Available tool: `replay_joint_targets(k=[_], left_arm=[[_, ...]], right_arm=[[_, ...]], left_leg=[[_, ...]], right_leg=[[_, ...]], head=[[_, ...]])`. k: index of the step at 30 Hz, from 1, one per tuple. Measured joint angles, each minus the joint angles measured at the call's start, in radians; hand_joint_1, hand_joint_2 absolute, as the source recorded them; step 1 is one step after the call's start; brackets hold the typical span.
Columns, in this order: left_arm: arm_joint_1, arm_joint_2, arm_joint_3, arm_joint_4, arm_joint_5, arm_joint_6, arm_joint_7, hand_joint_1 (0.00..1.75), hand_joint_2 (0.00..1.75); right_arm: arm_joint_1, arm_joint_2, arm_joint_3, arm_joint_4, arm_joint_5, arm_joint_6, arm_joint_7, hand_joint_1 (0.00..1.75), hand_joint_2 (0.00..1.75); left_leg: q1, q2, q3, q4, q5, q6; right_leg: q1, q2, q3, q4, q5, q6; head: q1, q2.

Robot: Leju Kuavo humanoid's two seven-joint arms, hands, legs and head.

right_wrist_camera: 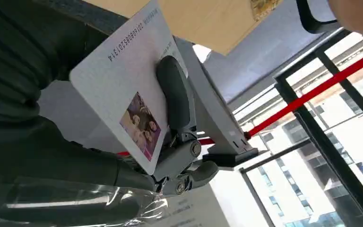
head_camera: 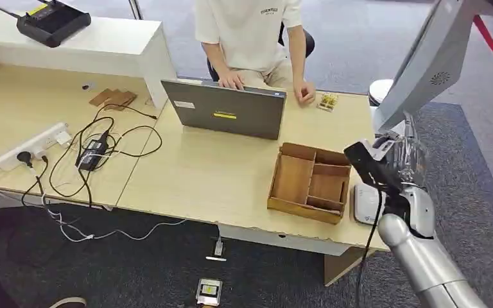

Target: Pass the card to the sensor for recognition and then transmit it.

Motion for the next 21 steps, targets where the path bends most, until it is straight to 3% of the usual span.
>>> replay_joint_targets(k=[7,21], left_arm=[[0.003,0.001,0.006,0.0,0.011,0.008,0.004,0.0,0.0],[0.001,0.002,0.005,0.0,0.011,0.006,0.012,0.0,0.0]], right_arm=[[0.075,-0.025,-0.048,-0.009,-0.01,-0.004,-0.011,1.55,1.75],[0.104,-0.011,-0.063,0.067,0.052,0.037,-0.02,1.55,1.75]], left_leg=[[0.0,0.0,0.0,0.0,0.0,0.0],[0.0,0.0,0.0,0.0,0.0,0.0]], right_leg=[[0.0,0.0,0.0,0.0,0.0,0.0],[0.0,0.0,0.0,0.0,0.0,0.0]], head=[[0.0,0.0],[0.0,0.0]])
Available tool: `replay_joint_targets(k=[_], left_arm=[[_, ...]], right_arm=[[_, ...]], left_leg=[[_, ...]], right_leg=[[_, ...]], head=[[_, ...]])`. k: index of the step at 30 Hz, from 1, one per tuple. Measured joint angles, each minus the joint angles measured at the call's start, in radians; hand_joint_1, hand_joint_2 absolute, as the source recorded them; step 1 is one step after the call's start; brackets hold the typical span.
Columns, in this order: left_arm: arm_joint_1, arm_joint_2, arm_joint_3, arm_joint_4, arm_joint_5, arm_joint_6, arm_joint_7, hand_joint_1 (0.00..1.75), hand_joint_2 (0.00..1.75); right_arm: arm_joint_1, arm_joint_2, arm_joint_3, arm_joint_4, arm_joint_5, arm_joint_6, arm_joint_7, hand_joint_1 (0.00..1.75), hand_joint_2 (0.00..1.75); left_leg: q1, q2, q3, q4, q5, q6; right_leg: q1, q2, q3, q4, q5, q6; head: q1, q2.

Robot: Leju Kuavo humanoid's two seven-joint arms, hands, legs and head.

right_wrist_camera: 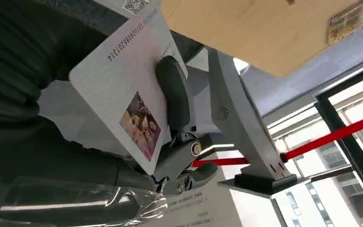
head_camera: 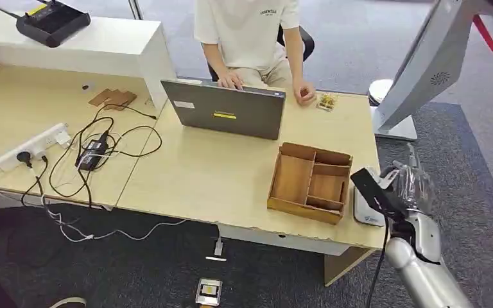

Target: Pass the card to the sensor for recognition and then transmit it.

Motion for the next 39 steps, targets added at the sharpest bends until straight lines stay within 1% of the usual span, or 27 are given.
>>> replay_joint_targets(k=[1,2,4,6,7,9,10,12,13,14,16,28,30,31,34,36,38,39], left_arm=[[0.0,0.0,0.0,0.0,0.0,0.0,0.0,0.0,0.0],[0.0,0.0,0.0,0.0,0.0,0.0,0.001,0.0,0.0],[0.0,0.0,0.0,0.0,0.0,-0.003,0.001,0.0,0.0],[-0.001,0.0,0.0,0.0,-0.002,-0.006,0.001,0.0,0.0],[-0.001,0.0,0.0,0.0,-0.002,-0.007,0.001,0.0,0.0],[-0.001,0.0,0.0,0.0,-0.002,-0.008,0.001,0.0,0.0],[-0.001,0.0,0.0,0.0,-0.003,-0.009,0.001,0.0,0.0],[-0.002,0.0,0.0,0.0,-0.003,-0.009,0.002,0.0,0.0],[-0.002,0.0,0.0,0.0,-0.003,-0.01,0.002,0.0,0.0],[-0.002,0.0,0.0,0.0,-0.003,-0.011,0.002,0.0,0.0],[-0.002,0.0,0.0,0.0,-0.004,-0.012,0.002,0.0,0.0],[-0.006,-0.001,0.0,0.0,-0.015,-0.018,0.003,0.0,0.0],[-0.007,-0.001,0.0,0.0,-0.015,-0.018,0.003,0.0,0.0],[-0.007,-0.001,-0.001,0.0,-0.015,-0.02,0.003,0.0,0.0],[-0.008,-0.001,-0.001,0.0,-0.015,-0.024,0.003,0.0,0.0],[-0.008,-0.001,-0.001,0.0,-0.015,-0.025,0.003,0.0,0.0],[-0.008,-0.001,-0.001,0.0,-0.014,-0.026,0.003,0.0,0.0],[-0.008,-0.002,-0.001,0.0,-0.015,-0.026,0.003,0.0,0.0]], right_arm=[[0.0,0.001,0.0,0.009,0.003,0.006,0.001,1.54,1.75],[0.0,0.001,0.0,0.018,0.005,0.011,0.002,1.55,1.75],[0.0,0.002,-0.001,0.034,0.007,0.022,0.003,1.52,1.75],[0.0,0.002,-0.001,0.05,0.01,0.028,0.008,1.54,1.75],[0.0,0.002,-0.001,0.056,0.011,0.028,0.009,1.57,1.75],[0.0,0.002,-0.002,0.066,0.011,0.033,0.01,1.57,1.75],[0.0,0.002,-0.002,0.071,0.011,0.036,0.011,1.54,1.75],[0.0,0.002,-0.003,0.082,0.011,0.037,0.013,1.57,1.75],[0.0,0.002,-0.004,0.087,0.01,0.037,0.013,1.62,1.75],[0.0,0.002,-0.005,0.092,0.009,0.037,0.013,1.57,1.75],[0.0,0.002,-0.008,0.103,0.007,0.04,0.015,1.59,1.75],[0.001,0.008,-0.008,0.169,-0.002,0.073,0.015,1.54,1.75],[0.001,0.01,-0.008,0.177,-0.002,0.075,0.014,1.54,1.75],[0.001,0.01,-0.008,0.179,-0.002,0.076,0.014,1.57,1.75],[0.001,0.014,-0.008,0.19,-0.005,0.093,0.014,1.55,1.75],[0.0,0.016,-0.008,0.197,-0.007,0.097,0.014,1.57,1.75],[-0.001,0.017,-0.008,0.202,-0.013,0.098,0.014,1.54,1.75],[-0.001,0.017,-0.009,0.204,-0.015,0.098,0.014,1.55,1.75]], left_leg=[[0.0,0.0,0.0,0.0,0.0,0.0],[0.0,0.0,0.0,0.0,0.0,0.0],[0.0,0.0,0.0,0.0,0.0,0.0],[0.0,0.0,0.0,0.0,0.0,0.0],[0.0,0.0,0.0,0.0,0.0,0.0],[0.0,0.0,0.0,0.0,0.0,0.0],[0.0,0.0,0.0,0.0,0.0,0.0],[0.0,0.0,0.0,0.0,0.0,0.0],[0.0,0.0,0.0,0.0,0.0,0.0],[0.0,0.0,0.0,0.0,0.0,0.0],[0.0,0.0,0.0,0.0,0.0,0.0],[0.0,0.0,0.0,0.0,0.0,0.0],[0.0,0.0,0.0,0.0,0.0,0.0],[0.0,0.0,0.0,0.0,0.0,0.0],[0.0,0.0,0.0,0.0,0.0,0.0],[0.0,0.0,0.0,0.0,0.0,0.0],[0.0,0.0,0.0,0.0,0.0,0.0],[0.0,0.0,0.0,0.0,0.0,0.0]], right_leg=[[0.0,0.0,0.0,0.0,0.0,0.0],[0.0,0.0,0.0,0.0,0.0,0.0],[0.0,0.0,0.0,0.0,0.0,0.0],[0.0,0.0,0.0,0.0,0.0,0.0],[0.0,0.0,0.0,0.0,0.0,0.0],[0.0,0.0,0.0,0.0,0.0,0.0],[0.0,0.0,0.0,0.0,0.0,0.0],[0.0,0.0,0.0,0.0,0.0,0.0],[0.0,0.0,0.0,0.0,0.0,0.0],[0.0,0.0,0.0,0.0,0.0,0.0],[0.0,0.0,0.0,0.0,0.0,0.0],[0.0,0.0,0.0,0.0,0.0,0.0],[0.0,0.0,0.0,0.0,0.0,0.0],[0.0,0.0,0.0,0.0,0.0,0.0],[0.0,0.0,0.0,0.0,0.0,0.0],[0.0,0.0,0.0,0.0,0.0,0.0],[0.0,0.0,0.0,0.0,0.0,0.0],[0.0,0.0,0.0,0.0,0.0,0.0]], head=[[0.0,0.0],[0.0,0.0],[0.0,0.0],[0.0,0.0],[0.0,0.0],[0.0,0.0],[0.0,0.0],[0.0,0.0],[0.0,0.0],[0.0,0.0],[0.0,0.0],[0.0,0.0],[0.0,0.0],[0.0,0.0],[0.0,0.0],[0.0,0.0],[0.0,0.0],[0.0,0.0]])
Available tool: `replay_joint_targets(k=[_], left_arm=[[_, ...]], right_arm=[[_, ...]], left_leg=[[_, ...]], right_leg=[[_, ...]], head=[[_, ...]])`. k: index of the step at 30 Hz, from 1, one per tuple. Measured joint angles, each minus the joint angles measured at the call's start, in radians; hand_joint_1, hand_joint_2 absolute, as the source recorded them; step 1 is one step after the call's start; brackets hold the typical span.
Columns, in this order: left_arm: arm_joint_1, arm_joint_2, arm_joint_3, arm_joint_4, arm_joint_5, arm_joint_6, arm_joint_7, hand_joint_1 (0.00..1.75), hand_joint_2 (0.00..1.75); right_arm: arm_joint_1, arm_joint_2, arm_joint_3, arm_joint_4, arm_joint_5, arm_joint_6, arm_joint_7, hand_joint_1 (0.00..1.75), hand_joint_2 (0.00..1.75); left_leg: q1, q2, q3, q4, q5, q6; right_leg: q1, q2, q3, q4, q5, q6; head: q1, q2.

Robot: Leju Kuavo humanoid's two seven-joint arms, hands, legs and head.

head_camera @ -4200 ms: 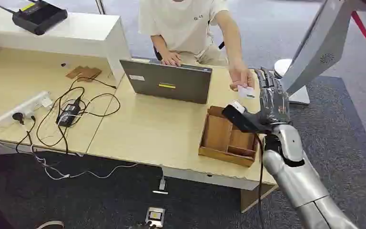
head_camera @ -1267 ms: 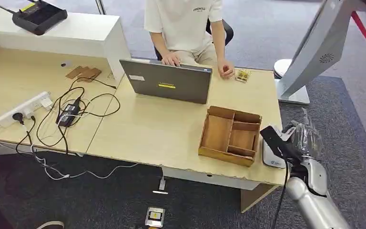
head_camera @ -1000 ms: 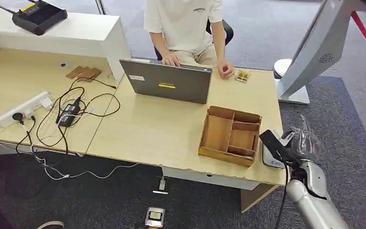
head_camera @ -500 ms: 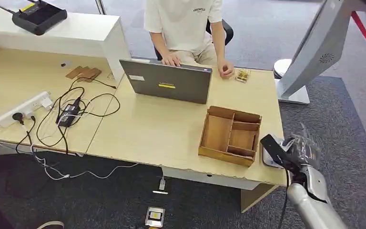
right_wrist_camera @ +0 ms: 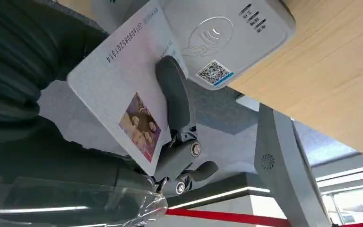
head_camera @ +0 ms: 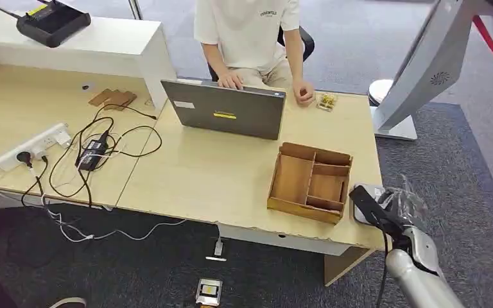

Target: Pass the card to the sensor for recognition and then transmit it.

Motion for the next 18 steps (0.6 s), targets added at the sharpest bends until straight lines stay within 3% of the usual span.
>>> replay_joint_targets(k=[6,12,18], left_arm=[[0.0,0.0,0.0,0.0,-0.006,-0.001,0.0,0.0,0.0],[-0.001,0.0,0.0,0.0,-0.008,-0.003,0.0,0.0,0.0],[-0.001,-0.001,0.0,0.0,-0.023,-0.006,-0.002,0.0,0.0]], right_arm=[[0.0,0.0,-0.001,0.011,-0.012,-0.002,0.0,1.52,1.75],[0.002,0.0,-0.002,0.017,-0.02,-0.013,0.0,1.68,1.75],[0.01,-0.001,-0.009,0.011,-0.013,-0.06,0.001,1.66,1.75]], left_leg=[[0.0,0.0,0.001,0.0,0.0,0.0],[0.0,0.0,0.002,0.0,0.0,0.0],[0.0,0.0,0.001,0.0,0.0,0.0]], right_leg=[[0.0,0.0,0.001,0.0,0.0,0.0],[0.0,0.0,0.001,0.0,0.0,0.0],[0.0,0.0,0.001,0.0,0.0,0.0]], head=[[0.0,0.0],[0.0,0.0],[0.0,0.0]])
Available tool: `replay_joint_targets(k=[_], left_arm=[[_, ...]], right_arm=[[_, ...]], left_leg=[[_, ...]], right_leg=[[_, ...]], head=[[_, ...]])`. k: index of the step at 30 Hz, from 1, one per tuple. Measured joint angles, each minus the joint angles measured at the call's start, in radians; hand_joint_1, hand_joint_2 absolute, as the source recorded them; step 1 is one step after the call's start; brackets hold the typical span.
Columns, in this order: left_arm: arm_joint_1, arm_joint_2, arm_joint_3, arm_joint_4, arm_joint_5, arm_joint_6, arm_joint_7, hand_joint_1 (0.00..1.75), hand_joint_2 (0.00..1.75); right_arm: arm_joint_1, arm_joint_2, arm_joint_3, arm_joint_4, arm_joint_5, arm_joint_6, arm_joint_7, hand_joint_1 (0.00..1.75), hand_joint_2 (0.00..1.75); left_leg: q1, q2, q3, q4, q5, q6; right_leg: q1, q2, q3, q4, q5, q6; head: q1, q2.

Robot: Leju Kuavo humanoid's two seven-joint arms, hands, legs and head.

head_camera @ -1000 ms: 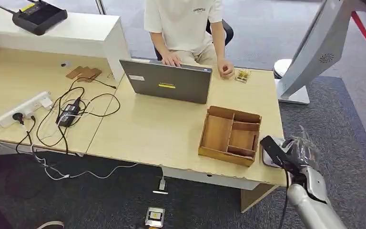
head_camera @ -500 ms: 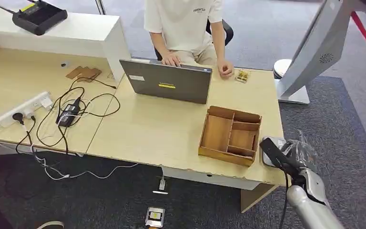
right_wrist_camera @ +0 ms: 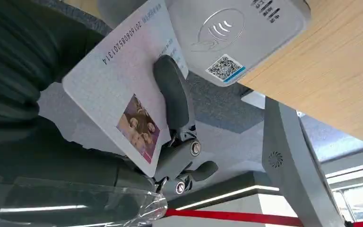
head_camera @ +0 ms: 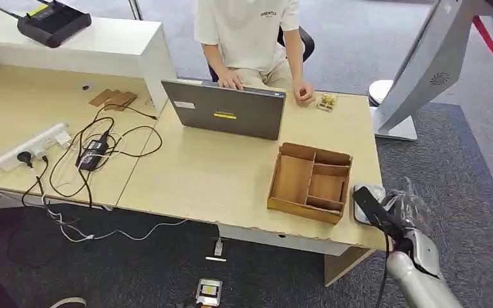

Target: Pass the card to the sensor for recognition and then transmit it.

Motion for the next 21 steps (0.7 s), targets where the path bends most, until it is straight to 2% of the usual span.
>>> replay_joint_targets(k=[3,4,5,7,10,12,13,14,15,21], left_arm=[[-0.001,0.0,0.0,0.0,-0.009,-0.004,-0.003,0.0,0.0],[-0.001,0.0,0.0,0.0,-0.013,-0.005,-0.005,0.0,0.0],[-0.002,0.0,0.0,0.0,-0.016,-0.005,-0.006,0.0,0.0],[-0.003,0.0,0.0,0.0,-0.019,-0.005,-0.008,0.0,0.0],[-0.003,0.0,0.0,0.0,-0.023,-0.005,-0.015,0.0,0.0],[-0.003,0.0,0.0,0.0,-0.029,-0.005,-0.019,0.0,0.0],[-0.003,0.0,0.0,0.0,-0.031,-0.005,-0.02,0.0,0.0],[-0.003,0.0,0.0,0.0,-0.033,-0.005,-0.021,0.0,0.0],[-0.003,0.0,0.0,0.0,-0.034,-0.005,-0.023,0.0,0.0],[-0.003,0.0,0.0,0.0,-0.038,-0.007,-0.028,0.0,0.0]], right_arm=[[0.006,-0.002,-0.009,-0.023,0.016,-0.032,0.007,1.68,1.75],[0.008,-0.004,-0.012,-0.036,0.023,-0.04,0.01,1.62,1.75],[0.009,-0.006,-0.015,-0.051,0.031,-0.046,0.011,1.68,1.75],[0.009,-0.01,-0.02,-0.083,0.043,-0.062,0.013,1.68,1.75],[0.007,-0.017,-0.027,-0.14,0.058,-0.083,0.014,1.62,1.75],[0.003,-0.024,-0.036,-0.191,0.067,-0.086,0.019,1.5,1.75],[-0.002,-0.026,-0.039,-0.212,0.071,-0.087,0.023,1.5,1.75],[-0.006,-0.029,-0.042,-0.231,0.075,-0.088,0.027,1.38,1.75],[-0.01,-0.032,-0.043,-0.255,0.079,-0.088,0.027,1.36,1.75],[-0.033,-0.042,-0.049,-0.374,0.085,-0.072,0.038,1.52,1.75]], left_leg=[[0.0,0.0,0.0,0.0,0.0,0.0],[0.0,0.0,0.0,0.0,0.0,0.0],[0.0,0.0,-0.001,0.0,0.0,0.0],[0.0,0.0,0.0,0.0,0.0,0.0],[0.0,0.0,0.0,0.0,0.0,0.0],[0.0,0.0,0.0,0.0,0.0,0.0],[0.0,0.0,0.0,0.0,0.0,0.0],[0.0,0.0,0.0,0.0,0.0,0.0],[0.0,0.0,0.0,0.0,0.0,0.0],[0.0,0.0,0.0,0.0,0.0,0.0]], right_leg=[[0.0,0.0,0.0,0.0,0.0,0.0],[0.0,0.0,0.0,0.0,0.0,0.0],[0.0,0.0,0.0,0.0,0.0,0.0],[0.0,0.0,0.0,0.0,0.0,0.0],[0.0,0.0,0.0,0.0,0.0,0.0],[0.0,0.0,0.0,0.0,0.0,0.0],[0.0,0.0,0.0,0.0,0.0,0.0],[0.0,0.0,0.0,0.0,0.0,0.0],[0.0,0.0,0.0,0.0,0.0,0.0],[0.0,0.0,0.0,0.0,0.0,0.0]], head=[[0.0,0.0],[0.0,0.0],[0.0,0.0],[0.0,0.0],[0.0,0.0],[0.0,0.0],[0.0,0.0],[0.0,0.0],[0.0,0.0],[0.0,0.0]])
